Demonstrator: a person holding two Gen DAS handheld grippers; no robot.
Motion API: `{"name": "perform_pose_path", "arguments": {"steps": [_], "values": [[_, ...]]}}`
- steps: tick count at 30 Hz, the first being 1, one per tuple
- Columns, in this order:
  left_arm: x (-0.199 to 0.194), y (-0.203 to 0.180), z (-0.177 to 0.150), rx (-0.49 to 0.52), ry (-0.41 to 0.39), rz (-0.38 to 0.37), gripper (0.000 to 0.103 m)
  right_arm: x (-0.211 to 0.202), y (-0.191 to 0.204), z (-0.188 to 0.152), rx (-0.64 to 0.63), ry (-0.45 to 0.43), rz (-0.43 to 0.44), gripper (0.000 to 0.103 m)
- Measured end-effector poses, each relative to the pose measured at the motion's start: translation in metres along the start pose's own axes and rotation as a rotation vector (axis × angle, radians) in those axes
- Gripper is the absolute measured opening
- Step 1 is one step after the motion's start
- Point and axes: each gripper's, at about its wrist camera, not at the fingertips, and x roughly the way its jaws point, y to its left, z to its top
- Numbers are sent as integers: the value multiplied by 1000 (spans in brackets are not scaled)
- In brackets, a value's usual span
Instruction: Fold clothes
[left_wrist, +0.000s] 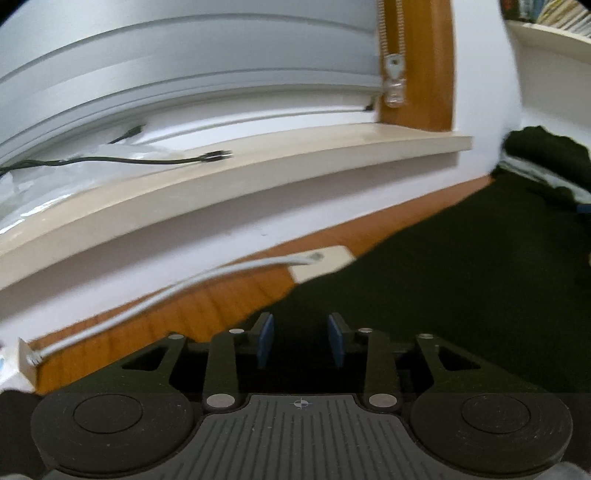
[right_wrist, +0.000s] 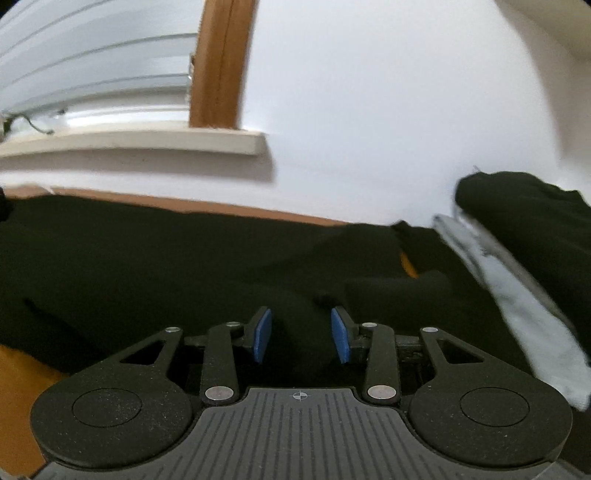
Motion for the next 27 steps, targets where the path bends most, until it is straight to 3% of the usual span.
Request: {"name": "perform_pose_path", "arguments": {"steps": [4,10,17,23,27], "values": [[-3,-22,-2,40,-5,-29,54,-7,-10,-7,3,5,-77,43],[-4,-48,-7,87,-6,-70,56,-11,-24,-8,80,4,-90,45],[-8,-59,-12,113,-4,-66,61,-12,-33,-6,171,12,-71,46],[-9,-62,-15,124,-1,-71,66,-35,-51,-25,245,28,-158,47],[-10,-73,-14,172,-6,-71,69,-44,-63,-37,335,46,-152,47]]}}
